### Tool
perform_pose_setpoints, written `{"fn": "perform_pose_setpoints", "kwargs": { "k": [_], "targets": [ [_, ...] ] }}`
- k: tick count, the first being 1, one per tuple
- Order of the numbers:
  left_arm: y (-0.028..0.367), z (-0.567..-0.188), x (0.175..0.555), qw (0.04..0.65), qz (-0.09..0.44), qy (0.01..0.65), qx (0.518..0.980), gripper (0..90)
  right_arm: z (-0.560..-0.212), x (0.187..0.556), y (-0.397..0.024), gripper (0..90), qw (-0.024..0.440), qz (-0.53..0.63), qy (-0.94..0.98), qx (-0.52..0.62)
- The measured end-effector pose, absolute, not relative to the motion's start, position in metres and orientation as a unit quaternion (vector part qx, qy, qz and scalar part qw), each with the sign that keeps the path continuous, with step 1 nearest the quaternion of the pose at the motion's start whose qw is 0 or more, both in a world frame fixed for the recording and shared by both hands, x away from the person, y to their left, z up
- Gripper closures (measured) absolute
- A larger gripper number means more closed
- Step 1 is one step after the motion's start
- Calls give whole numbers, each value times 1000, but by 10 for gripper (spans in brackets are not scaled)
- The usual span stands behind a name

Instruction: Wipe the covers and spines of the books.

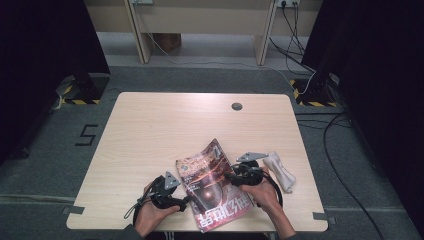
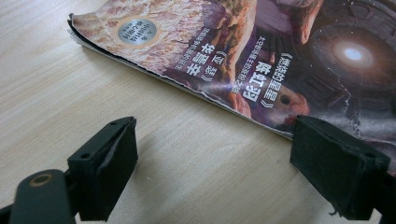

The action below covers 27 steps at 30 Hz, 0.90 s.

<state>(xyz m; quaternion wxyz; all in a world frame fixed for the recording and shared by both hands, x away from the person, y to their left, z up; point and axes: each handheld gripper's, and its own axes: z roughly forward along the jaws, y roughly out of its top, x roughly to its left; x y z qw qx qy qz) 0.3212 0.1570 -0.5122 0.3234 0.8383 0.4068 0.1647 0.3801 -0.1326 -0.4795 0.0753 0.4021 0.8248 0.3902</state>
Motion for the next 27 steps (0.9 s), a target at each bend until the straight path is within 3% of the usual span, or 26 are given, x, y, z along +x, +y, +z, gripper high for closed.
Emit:
{"fn": "perform_pose_setpoints", "kwargs": {
  "k": [7, 12, 27],
  "targets": [
    [158, -511, 322, 323, 161, 400, 842, 145, -480, 380, -132, 756, 62, 397, 837, 372],
    [163, -505, 326, 342, 168, 399, 834, 190, -477, 382, -132, 772, 76, 389, 855, 335],
    [160, -504, 355, 388, 164, 377, 825, 182, -453, 376, -130, 790, 103, 367, 892, 242]
  ]
}}
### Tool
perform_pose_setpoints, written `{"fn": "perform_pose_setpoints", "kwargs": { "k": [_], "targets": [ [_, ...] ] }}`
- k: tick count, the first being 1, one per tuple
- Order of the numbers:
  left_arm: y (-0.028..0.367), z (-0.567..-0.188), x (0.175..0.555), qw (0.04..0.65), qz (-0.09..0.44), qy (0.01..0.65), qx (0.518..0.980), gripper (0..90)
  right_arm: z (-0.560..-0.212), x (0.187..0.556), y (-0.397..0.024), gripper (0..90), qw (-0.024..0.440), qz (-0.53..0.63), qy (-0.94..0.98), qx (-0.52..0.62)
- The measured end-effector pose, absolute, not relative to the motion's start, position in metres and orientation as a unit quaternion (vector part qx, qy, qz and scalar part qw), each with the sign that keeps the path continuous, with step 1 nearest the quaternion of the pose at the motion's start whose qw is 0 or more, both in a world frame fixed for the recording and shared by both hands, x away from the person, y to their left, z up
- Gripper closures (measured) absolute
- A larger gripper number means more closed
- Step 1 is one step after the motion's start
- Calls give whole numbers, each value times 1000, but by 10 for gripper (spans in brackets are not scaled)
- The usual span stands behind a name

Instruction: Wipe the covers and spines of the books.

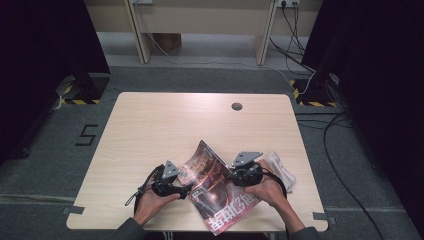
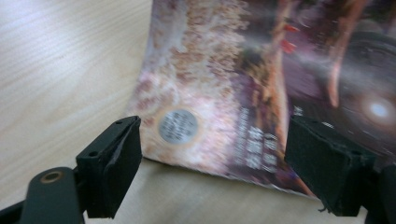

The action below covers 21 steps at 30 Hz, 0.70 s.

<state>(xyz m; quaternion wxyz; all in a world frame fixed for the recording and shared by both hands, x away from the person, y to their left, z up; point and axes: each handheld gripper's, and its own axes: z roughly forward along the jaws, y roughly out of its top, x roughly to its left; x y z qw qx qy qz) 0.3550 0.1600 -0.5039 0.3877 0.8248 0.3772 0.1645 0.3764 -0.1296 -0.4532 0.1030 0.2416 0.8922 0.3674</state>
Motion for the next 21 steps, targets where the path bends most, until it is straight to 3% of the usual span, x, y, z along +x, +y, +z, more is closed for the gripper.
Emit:
{"fn": "perform_pose_setpoints", "kwargs": {
  "k": [21],
  "targets": [
    [157, -504, 389, 480, 106, 303, 817, 198, -441, 357, -130, 808, 86, 384, 903, 172]
  ]
}}
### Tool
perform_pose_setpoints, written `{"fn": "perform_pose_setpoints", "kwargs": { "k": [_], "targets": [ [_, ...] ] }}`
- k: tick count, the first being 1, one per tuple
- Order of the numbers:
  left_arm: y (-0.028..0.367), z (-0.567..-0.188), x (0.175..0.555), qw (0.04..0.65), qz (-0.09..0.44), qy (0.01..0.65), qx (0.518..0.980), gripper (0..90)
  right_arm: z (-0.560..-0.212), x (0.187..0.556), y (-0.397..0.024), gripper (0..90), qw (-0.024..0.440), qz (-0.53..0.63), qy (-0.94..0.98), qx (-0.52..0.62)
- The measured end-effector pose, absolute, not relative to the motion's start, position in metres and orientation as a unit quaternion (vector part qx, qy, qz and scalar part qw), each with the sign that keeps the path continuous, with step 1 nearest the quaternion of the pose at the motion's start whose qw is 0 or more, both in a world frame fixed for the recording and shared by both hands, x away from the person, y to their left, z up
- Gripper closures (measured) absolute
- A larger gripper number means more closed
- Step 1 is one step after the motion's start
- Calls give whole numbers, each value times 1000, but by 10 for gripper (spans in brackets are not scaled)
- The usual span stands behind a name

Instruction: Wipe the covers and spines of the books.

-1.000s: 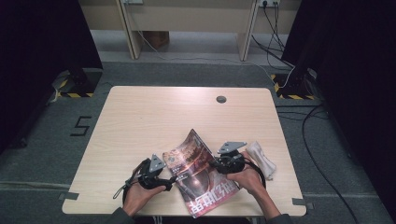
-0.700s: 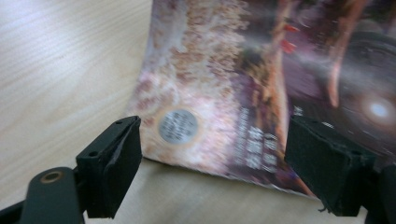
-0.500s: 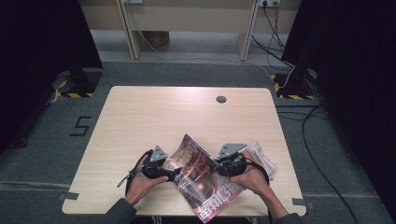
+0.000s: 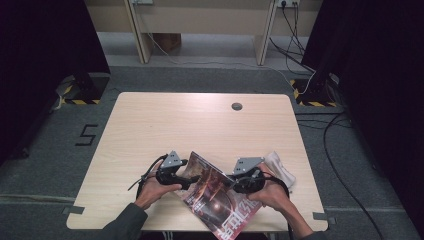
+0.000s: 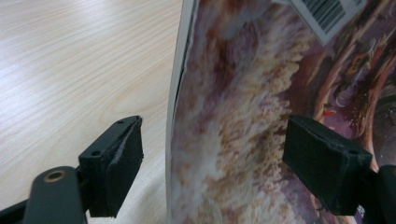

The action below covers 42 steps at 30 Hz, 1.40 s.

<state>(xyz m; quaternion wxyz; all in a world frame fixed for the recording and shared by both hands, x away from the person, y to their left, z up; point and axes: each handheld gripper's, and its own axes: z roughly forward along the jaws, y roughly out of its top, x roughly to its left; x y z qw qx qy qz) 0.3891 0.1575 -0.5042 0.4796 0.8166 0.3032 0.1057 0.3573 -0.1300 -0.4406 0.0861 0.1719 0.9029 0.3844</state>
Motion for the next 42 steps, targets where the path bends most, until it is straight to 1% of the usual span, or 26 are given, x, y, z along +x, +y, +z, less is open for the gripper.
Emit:
{"fn": "perform_pose_setpoints", "kwargs": {
  "k": [6, 9, 11, 15, 17, 19, 25, 29, 33, 36, 39, 41, 42],
  "targets": [
    [158, -504, 392, 490, 95, 281, 820, 240, -438, 360, -126, 808, 85, 382, 906, 162],
    [159, -503, 394, 501, 88, 268, 818, 242, -437, 362, -124, 808, 84, 384, 907, 151],
    [159, -503, 394, 500, 91, 258, 821, 298, -436, 364, -123, 808, 84, 380, 908, 153],
    [164, -504, 394, 497, 99, 248, 826, 363, -436, 369, -122, 809, 84, 373, 913, 145],
    [167, -504, 394, 499, 105, 242, 825, 415, -436, 371, -121, 810, 84, 368, 914, 147],
    [170, -505, 395, 501, 109, 235, 826, 494, -436, 375, -121, 813, 87, 359, 917, 149],
    [172, -503, 392, 491, 132, 223, 832, 646, -437, 387, -122, 811, 97, 337, 923, 160],
    [174, -501, 387, 486, 143, 215, 835, 700, -437, 393, -123, 794, 98, 333, 923, 165],
    [176, -496, 377, 483, 157, 203, 837, 747, -437, 395, -123, 747, 101, 330, 922, 172],
    [177, -492, 367, 481, 169, 195, 838, 792, -436, 399, -124, 676, 101, 331, 919, 188],
    [176, -490, 359, 483, 180, 189, 836, 812, -437, 404, -126, 645, 95, 336, 915, 204],
    [177, -486, 353, 485, 186, 186, 834, 823, -436, 405, -127, 595, 99, 338, 910, 218],
    [177, -485, 350, 485, 190, 184, 833, 831, -435, 405, -129, 585, 102, 345, 905, 228]
  ]
}}
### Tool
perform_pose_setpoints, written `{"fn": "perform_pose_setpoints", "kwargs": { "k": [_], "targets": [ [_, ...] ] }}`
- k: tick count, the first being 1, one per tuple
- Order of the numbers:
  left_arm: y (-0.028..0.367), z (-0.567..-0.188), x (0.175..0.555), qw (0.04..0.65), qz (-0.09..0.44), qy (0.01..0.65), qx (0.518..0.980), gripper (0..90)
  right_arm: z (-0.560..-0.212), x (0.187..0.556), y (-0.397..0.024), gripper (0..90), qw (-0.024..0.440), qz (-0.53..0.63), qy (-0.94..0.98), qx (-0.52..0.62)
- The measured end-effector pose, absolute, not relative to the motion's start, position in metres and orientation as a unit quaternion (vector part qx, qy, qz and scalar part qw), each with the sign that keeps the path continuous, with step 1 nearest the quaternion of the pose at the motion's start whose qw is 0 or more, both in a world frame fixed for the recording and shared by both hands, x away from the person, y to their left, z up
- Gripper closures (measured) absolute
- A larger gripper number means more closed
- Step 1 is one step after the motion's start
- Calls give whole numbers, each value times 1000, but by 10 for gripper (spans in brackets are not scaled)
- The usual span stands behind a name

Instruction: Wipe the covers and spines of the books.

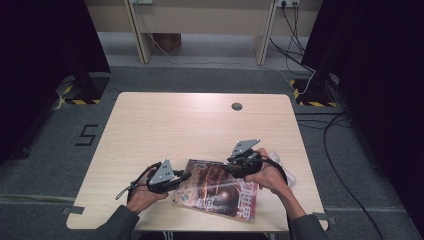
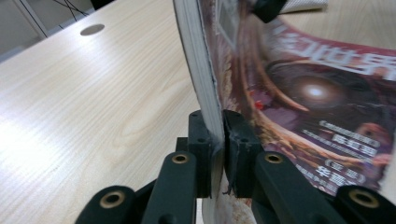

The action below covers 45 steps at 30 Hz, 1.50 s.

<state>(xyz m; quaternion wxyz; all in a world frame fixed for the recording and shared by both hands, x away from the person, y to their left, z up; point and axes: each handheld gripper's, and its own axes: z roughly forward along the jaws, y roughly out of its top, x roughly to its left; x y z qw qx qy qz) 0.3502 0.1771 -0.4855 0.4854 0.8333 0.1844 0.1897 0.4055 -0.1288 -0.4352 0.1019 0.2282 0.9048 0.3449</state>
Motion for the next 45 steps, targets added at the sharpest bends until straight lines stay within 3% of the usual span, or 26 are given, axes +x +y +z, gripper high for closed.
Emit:
{"fn": "perform_pose_setpoints", "kwargs": {
  "k": [8, 11, 26, 45],
  "targets": [
    [182, -482, 335, 485, 205, 199, 826, 837, -425, 403, -158, 425, 130, 392, 847, 336],
    [184, -483, 331, 484, 200, 211, 826, 837, -427, 397, -170, 404, 139, 402, 828, 365],
    [182, -478, 317, 475, 197, 225, 827, 837, -451, 386, -229, 533, 233, 305, 817, 431],
    [181, -478, 316, 471, 199, 226, 829, 836, -481, 394, -254, 657, 221, 261, 817, 464]
  ]
}}
